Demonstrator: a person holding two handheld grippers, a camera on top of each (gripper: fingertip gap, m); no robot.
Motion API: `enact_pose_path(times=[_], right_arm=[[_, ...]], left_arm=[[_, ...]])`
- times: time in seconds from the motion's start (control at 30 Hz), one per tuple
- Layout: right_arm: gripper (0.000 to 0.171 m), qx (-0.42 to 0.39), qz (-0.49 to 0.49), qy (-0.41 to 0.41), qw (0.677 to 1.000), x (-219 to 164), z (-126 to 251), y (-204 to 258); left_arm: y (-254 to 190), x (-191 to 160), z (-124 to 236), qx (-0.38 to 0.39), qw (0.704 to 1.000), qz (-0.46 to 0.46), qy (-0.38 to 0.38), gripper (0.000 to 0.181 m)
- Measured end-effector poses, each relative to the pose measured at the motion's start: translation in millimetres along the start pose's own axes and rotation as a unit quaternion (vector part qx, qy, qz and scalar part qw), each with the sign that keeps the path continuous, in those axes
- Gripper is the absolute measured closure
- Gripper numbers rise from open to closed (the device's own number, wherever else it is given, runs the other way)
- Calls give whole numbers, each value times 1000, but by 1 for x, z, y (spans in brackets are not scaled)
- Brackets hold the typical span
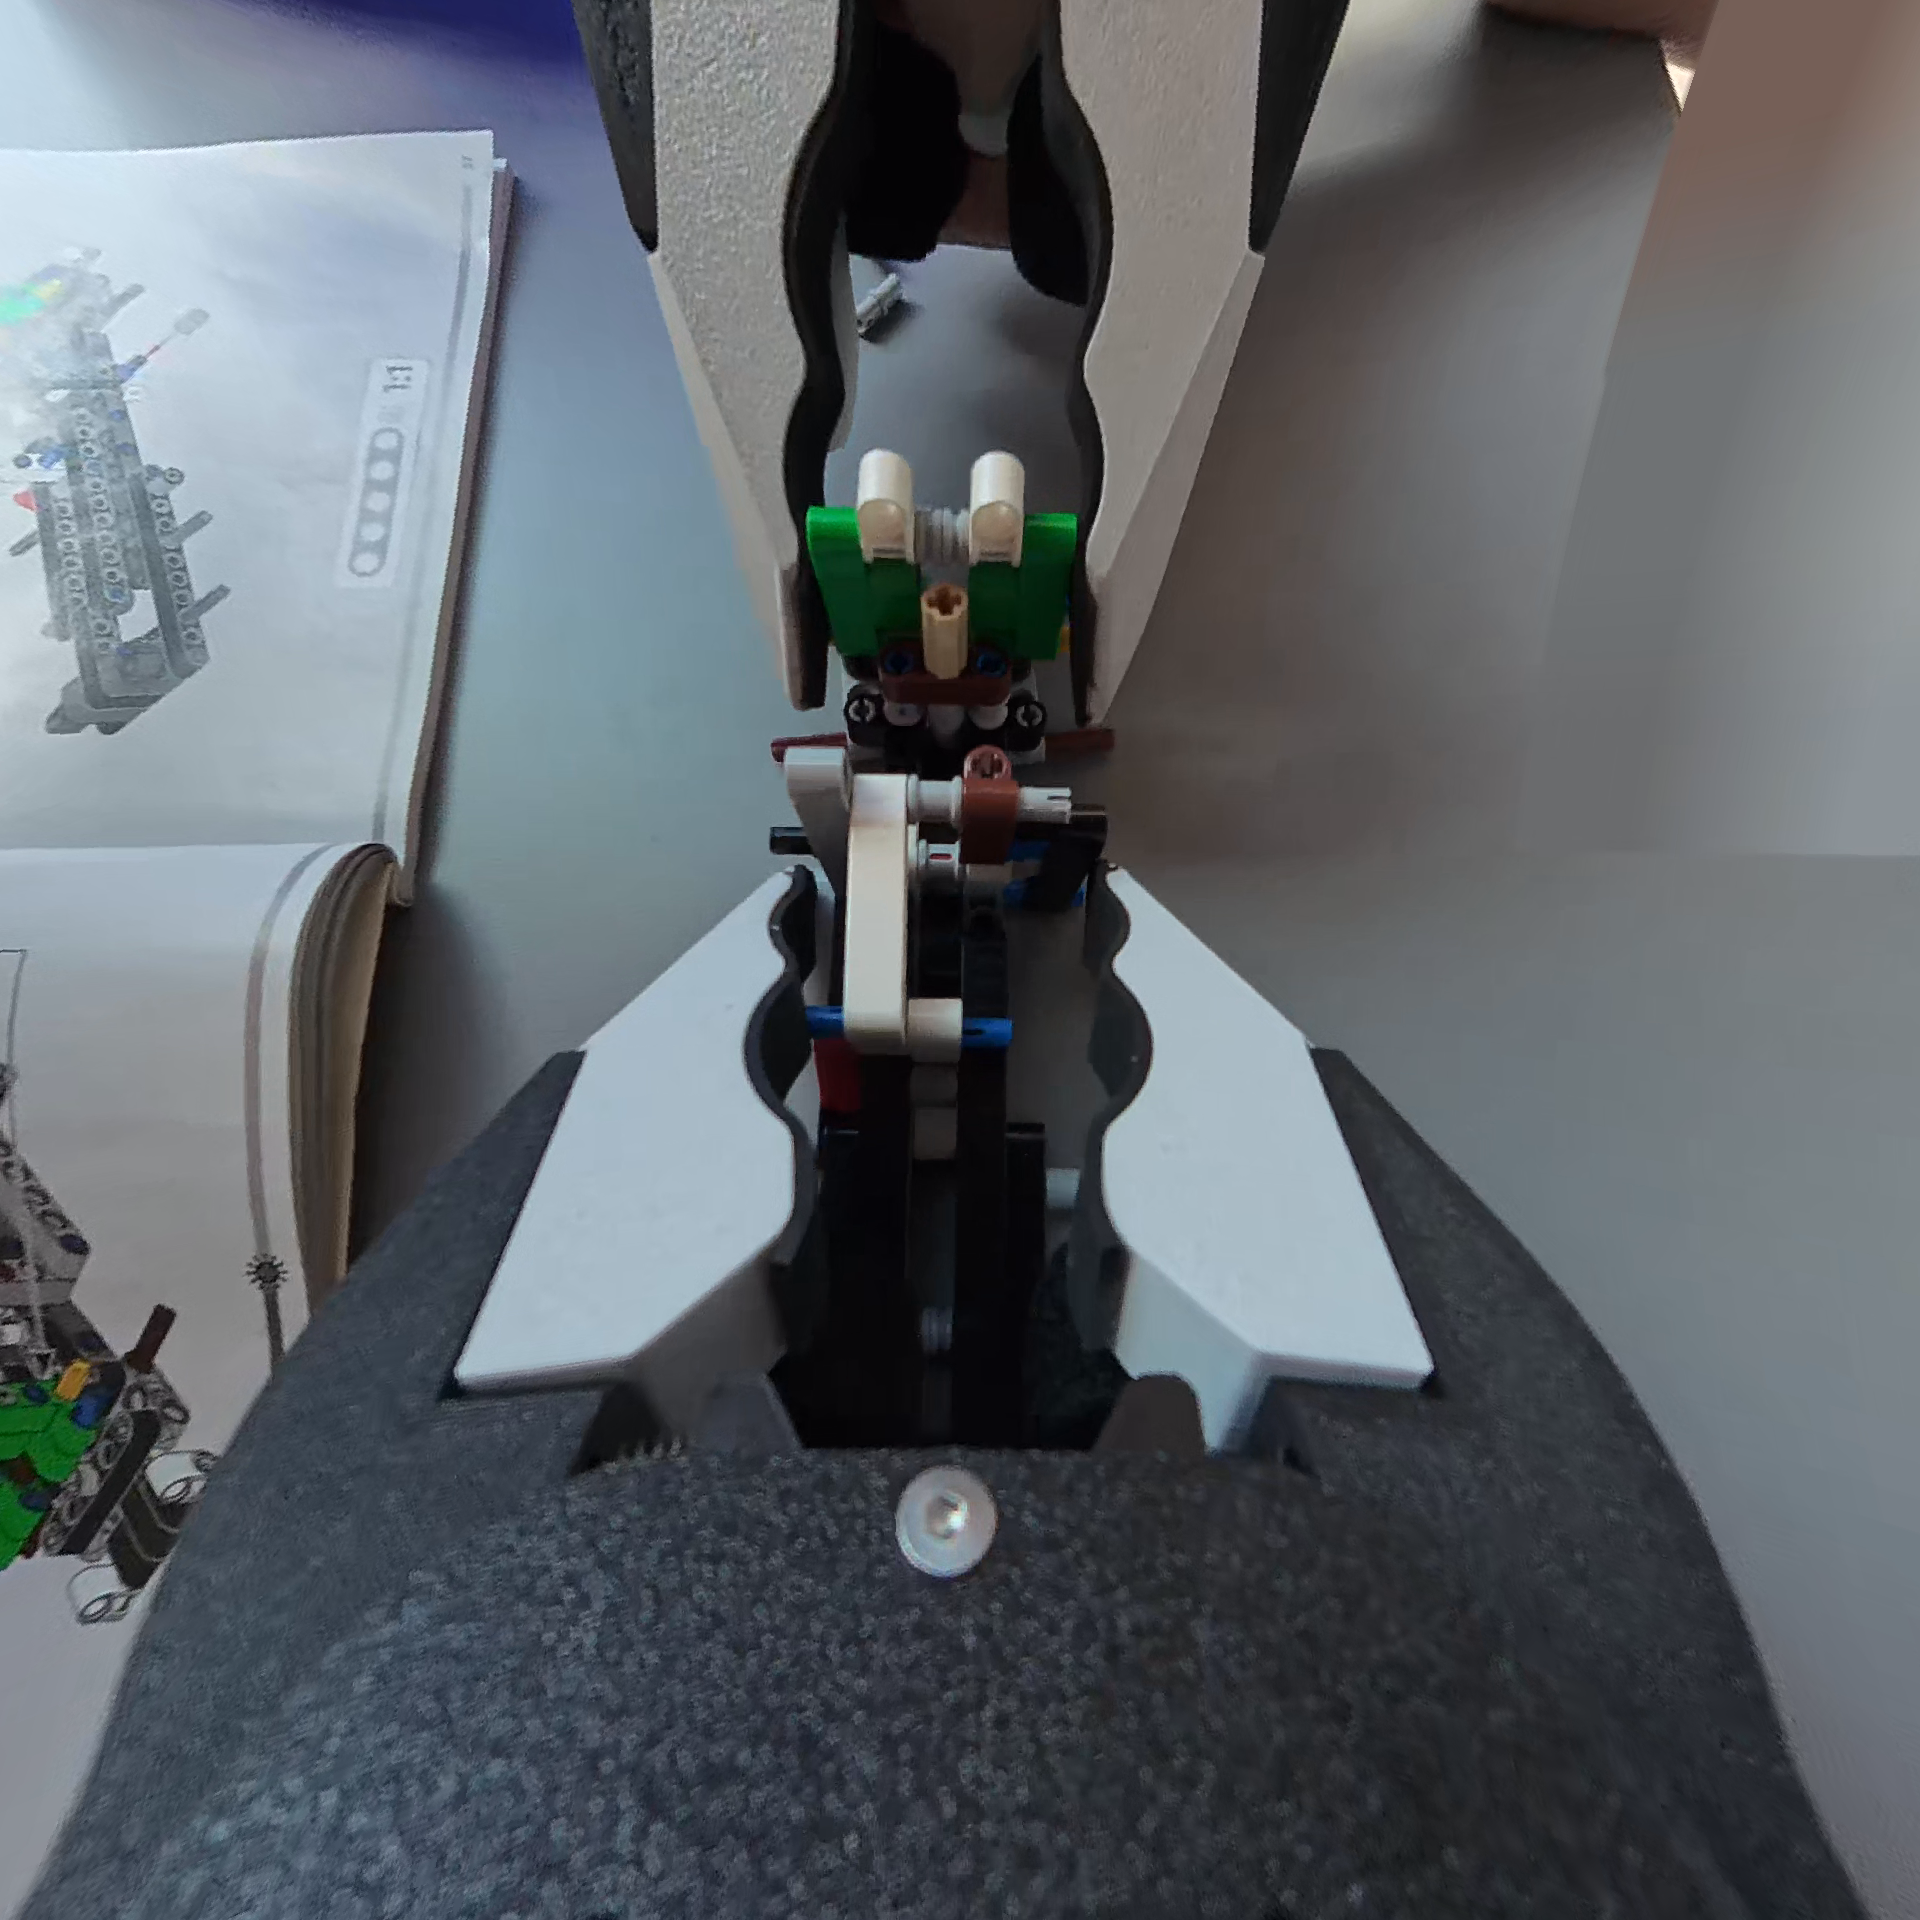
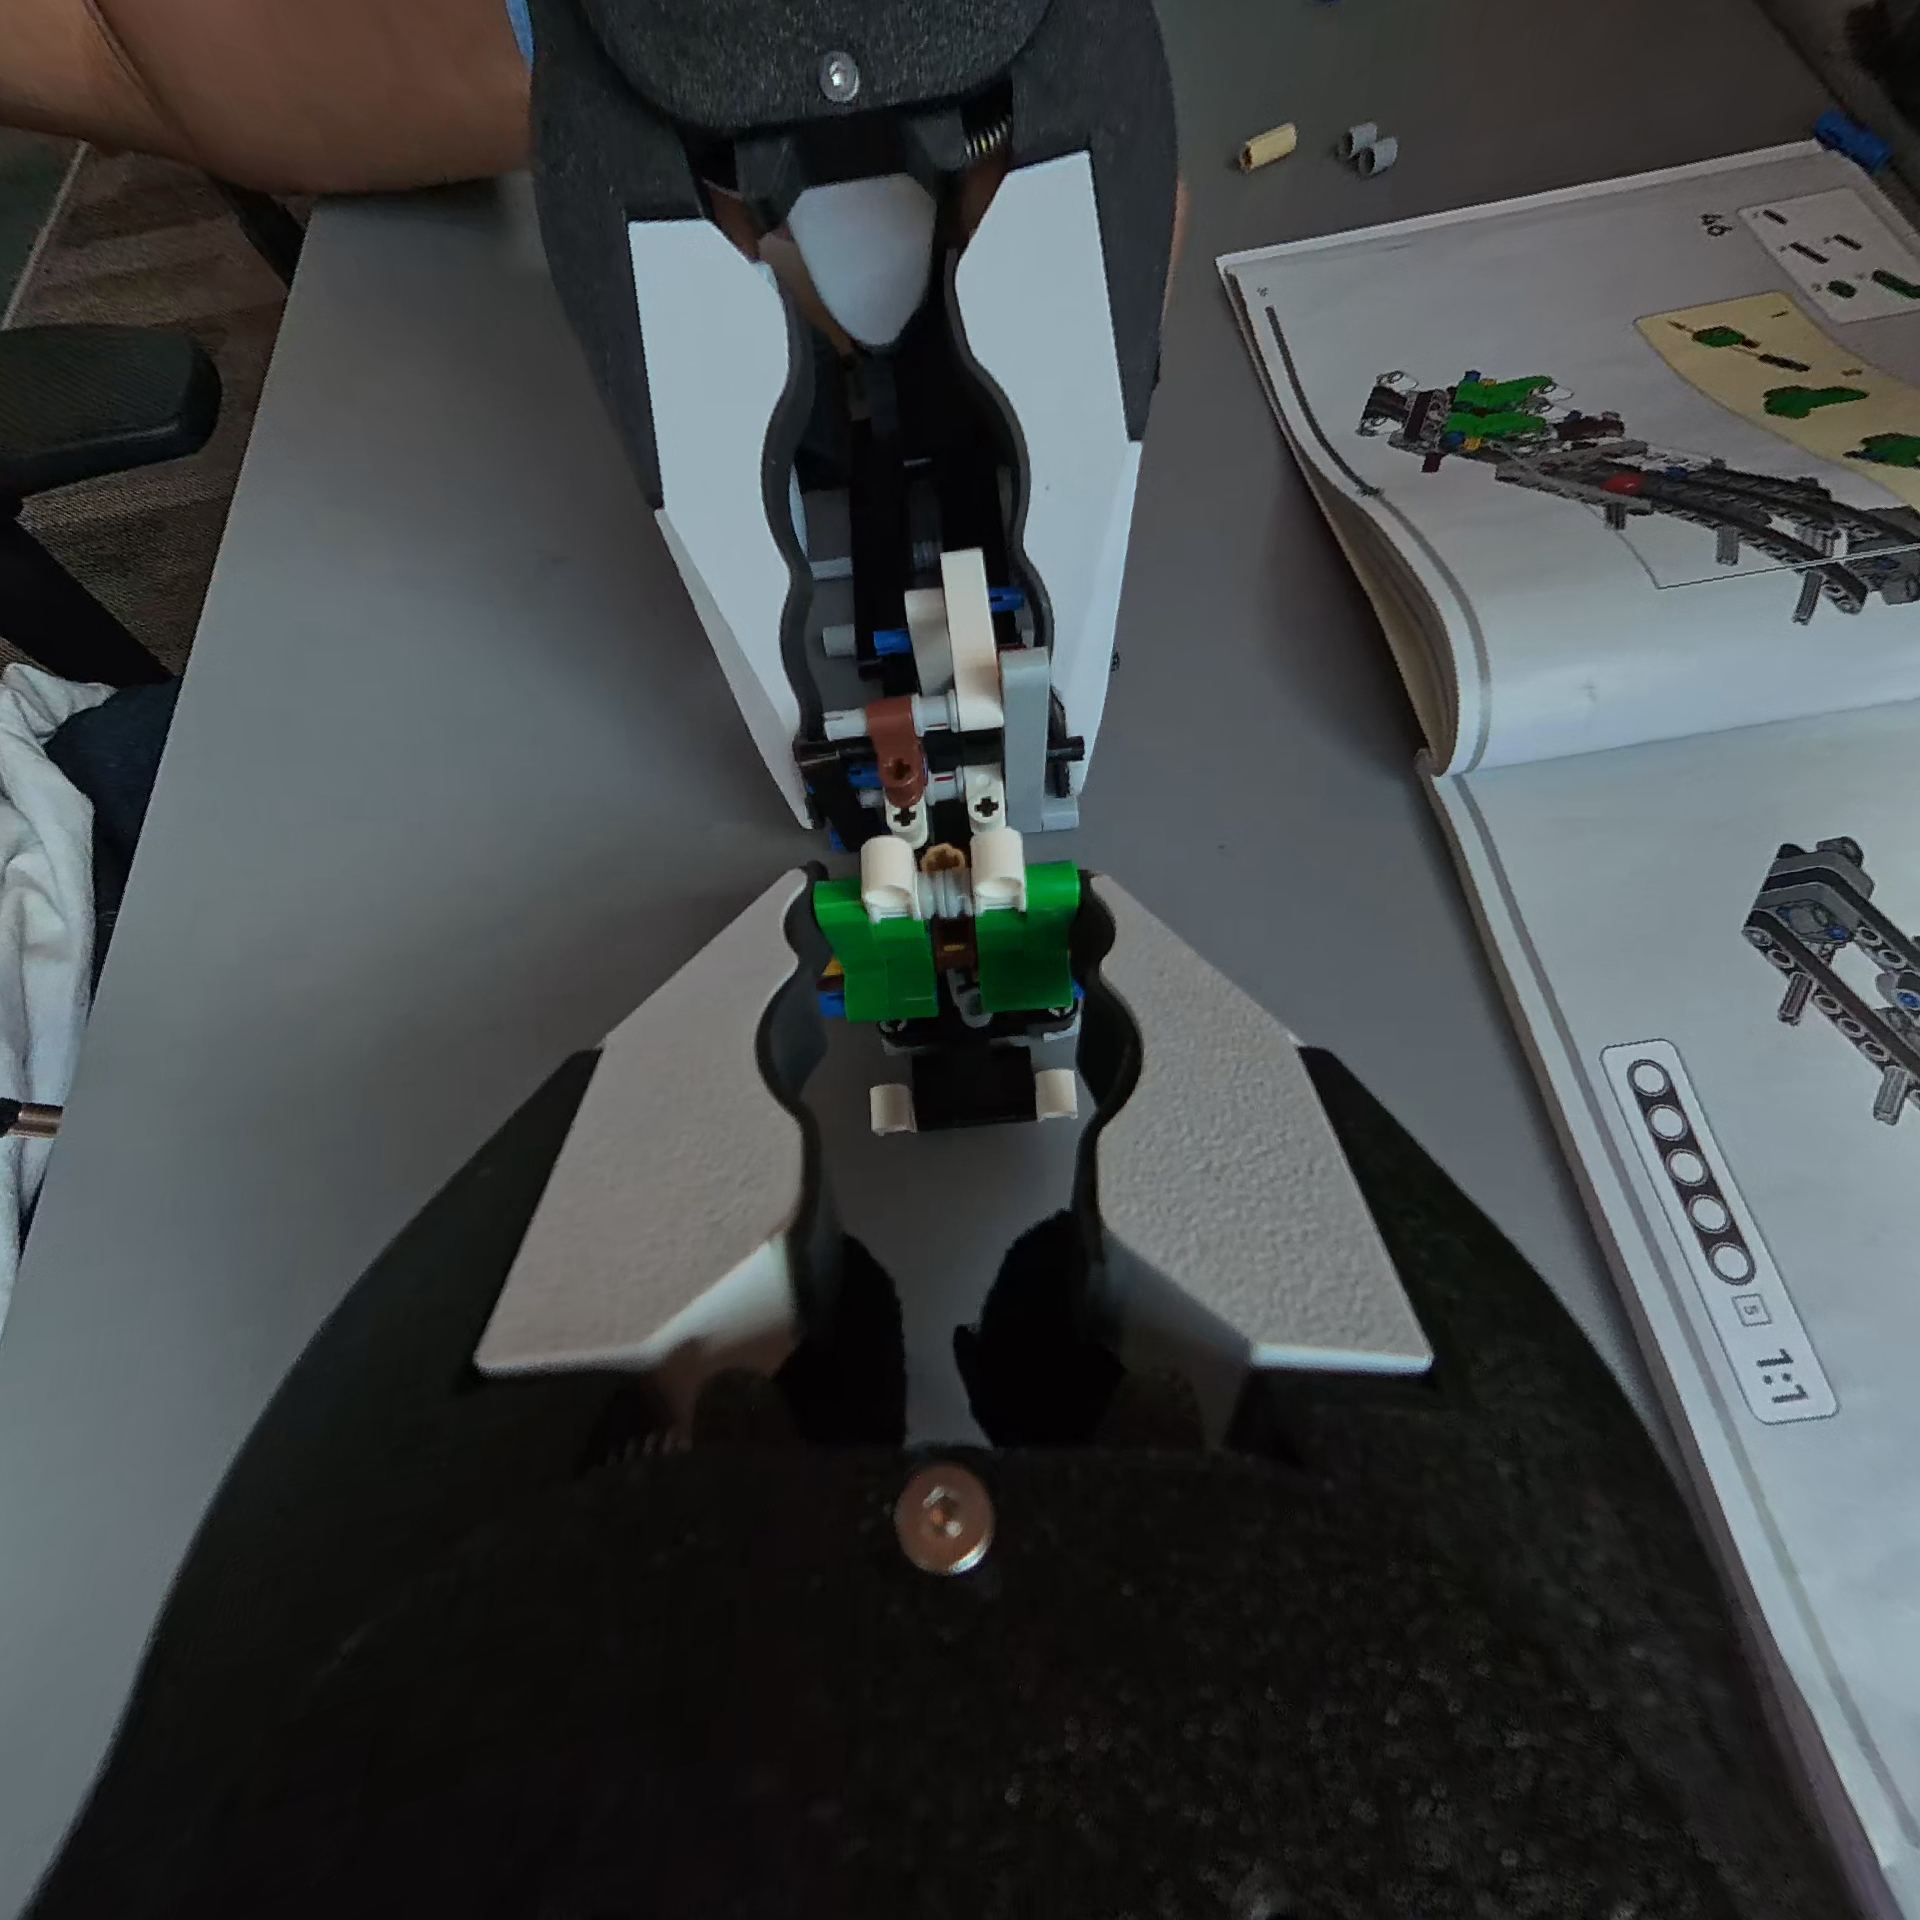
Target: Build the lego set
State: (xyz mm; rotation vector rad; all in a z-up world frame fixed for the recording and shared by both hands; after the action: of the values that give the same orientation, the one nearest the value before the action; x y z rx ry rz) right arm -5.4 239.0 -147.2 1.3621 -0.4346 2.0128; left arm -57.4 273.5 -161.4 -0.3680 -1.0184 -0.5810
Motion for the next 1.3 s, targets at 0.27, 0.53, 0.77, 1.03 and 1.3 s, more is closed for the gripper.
enact_pose_path(times=[0.27, 0.53, 0.77, 1.03, 1.3], right_arm=[[126, -4, -4, -9, 1000, 0, 0, -2], [126, -6, -5, -5, 1000, -1, 1, -3], [125, -13, -1, -5, 1000, -1, 1, -4], [125, -21, 3, -5, 1000, -1, 2, -6], [112, -22, 44, 1, 999, -5, -10, -3]], left_arm=[[1, 1, -1, 5, 1000, -8, -3, 132], [3, 2, -2, 10, 1000, -16, -1, 136], [3, 2, -3, 17, 1000, -17, 2, 137], [5, 3, -4, 23, 1000, -19, -1, 139], [5, 4, -5, 21, 1000, -14, -4, 139]])
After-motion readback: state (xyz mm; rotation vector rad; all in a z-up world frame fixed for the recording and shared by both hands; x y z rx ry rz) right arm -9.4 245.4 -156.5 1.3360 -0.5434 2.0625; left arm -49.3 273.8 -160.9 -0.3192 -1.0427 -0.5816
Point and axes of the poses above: each gripper's, where its closed fingertips meet, z back along the fingers, x out of its top, y = z × x across the jaws, the point moved 3 cm from there along z, back along the fingers, and after that the axes turned 13 degrees about -y, right-handed, at the moved point
